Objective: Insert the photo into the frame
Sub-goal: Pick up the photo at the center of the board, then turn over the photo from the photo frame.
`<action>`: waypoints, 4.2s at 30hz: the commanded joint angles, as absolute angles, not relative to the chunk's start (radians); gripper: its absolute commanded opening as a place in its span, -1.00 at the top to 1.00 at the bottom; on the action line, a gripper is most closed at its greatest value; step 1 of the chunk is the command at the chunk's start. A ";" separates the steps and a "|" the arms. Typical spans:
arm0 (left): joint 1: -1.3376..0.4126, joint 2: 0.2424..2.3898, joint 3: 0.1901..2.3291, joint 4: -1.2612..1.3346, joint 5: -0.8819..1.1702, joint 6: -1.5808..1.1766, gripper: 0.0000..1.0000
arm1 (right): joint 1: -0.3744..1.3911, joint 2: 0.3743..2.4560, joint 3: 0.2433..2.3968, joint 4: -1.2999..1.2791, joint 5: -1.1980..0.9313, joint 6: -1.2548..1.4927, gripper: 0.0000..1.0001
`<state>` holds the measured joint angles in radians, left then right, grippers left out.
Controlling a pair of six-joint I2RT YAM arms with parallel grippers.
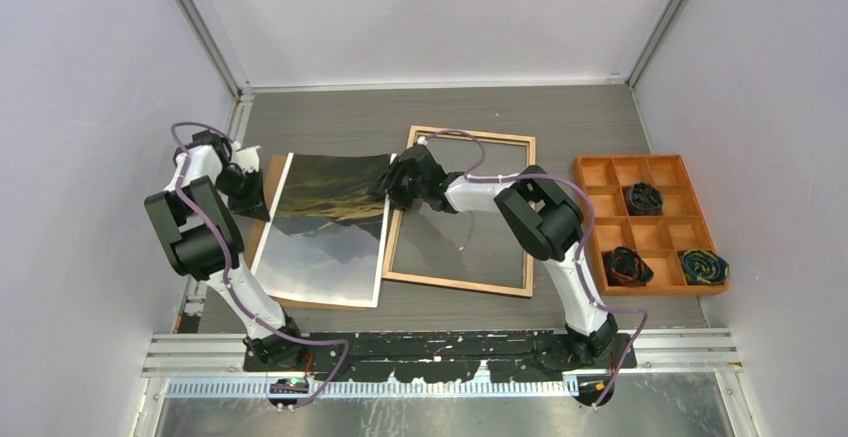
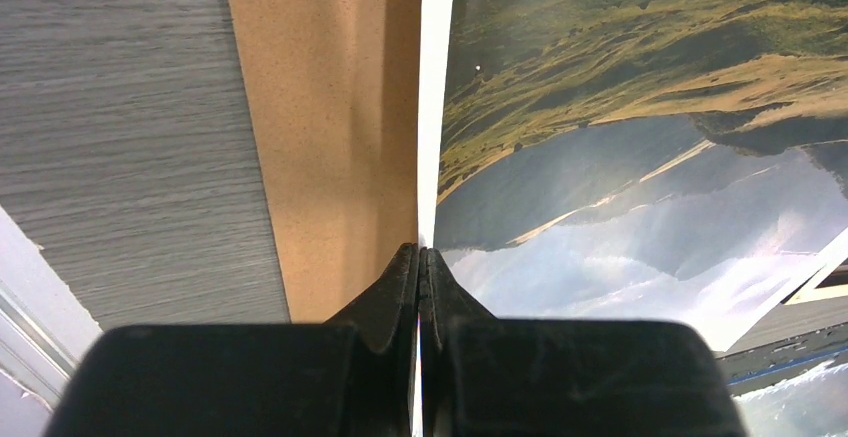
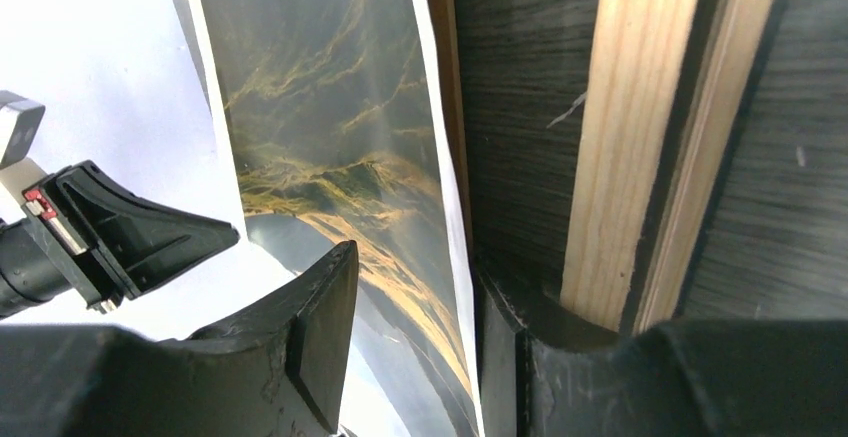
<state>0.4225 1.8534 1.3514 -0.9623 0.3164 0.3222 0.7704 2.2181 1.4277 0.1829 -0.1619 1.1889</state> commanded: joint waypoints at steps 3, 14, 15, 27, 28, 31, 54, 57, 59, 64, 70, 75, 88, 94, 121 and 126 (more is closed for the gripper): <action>0.412 1.872 1.356 -0.974 0.339 0.324 0.99 | 0.777 2.133 1.399 0.225 -0.191 1.197 0.19; 0.412 1.833 1.390 -0.979 0.279 0.326 0.58 | 0.744 2.043 1.461 0.239 -0.285 1.171 0.98; 0.412 1.827 1.400 -0.985 0.270 0.326 0.51 | 0.735 2.029 1.465 0.242 -0.305 1.170 0.99; 0.412 1.751 1.432 -1.022 0.250 0.372 0.23 | 0.519 1.581 1.630 -0.536 -0.187 0.585 0.99; 0.412 1.748 1.426 -1.018 0.248 0.373 0.23 | 0.509 1.548 1.677 -0.641 -0.129 0.517 0.99; 0.412 1.735 1.408 -1.004 0.247 0.369 0.23 | 0.503 1.458 1.804 -0.871 0.118 0.361 0.99; 0.412 1.632 1.317 -0.971 0.232 0.394 0.22 | 0.724 1.851 2.017 -1.117 0.394 0.569 0.99; 0.411 1.623 1.308 -0.967 0.233 0.397 0.22 | 0.708 1.882 1.998 -1.059 0.361 0.700 0.99; 0.413 1.618 1.306 -0.965 0.233 0.402 0.22 | 0.697 1.907 2.007 -1.039 0.342 0.781 0.99; 0.412 1.618 1.304 -0.968 0.229 0.411 0.22 | 0.690 1.972 2.058 -1.041 0.379 0.958 0.99; 0.412 1.618 1.298 -0.970 0.218 0.419 0.22 | 0.691 1.978 2.008 -1.001 0.488 1.055 0.99; 0.411 1.624 1.302 -0.969 0.210 0.430 0.21 | 0.691 1.975 1.974 -1.020 0.581 1.083 0.99; 0.412 1.654 1.333 -0.985 0.218 0.428 0.22 | 0.691 2.023 1.933 -1.054 0.583 1.027 0.99; 0.412 1.653 1.331 -0.981 0.210 0.433 0.22 | 0.693 2.099 1.990 -1.040 0.496 0.936 0.99; 0.412 1.675 1.304 -0.955 0.205 0.429 0.23 | 0.778 2.075 2.021 -1.112 0.657 0.926 0.99; 0.412 1.678 1.300 -0.950 0.213 0.425 0.24 | 0.778 1.977 1.947 -1.112 0.706 0.930 0.99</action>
<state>0.4141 1.6733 1.3025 -0.9756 0.2012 0.4263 0.7769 2.1334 1.9827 -1.1076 0.6209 0.9009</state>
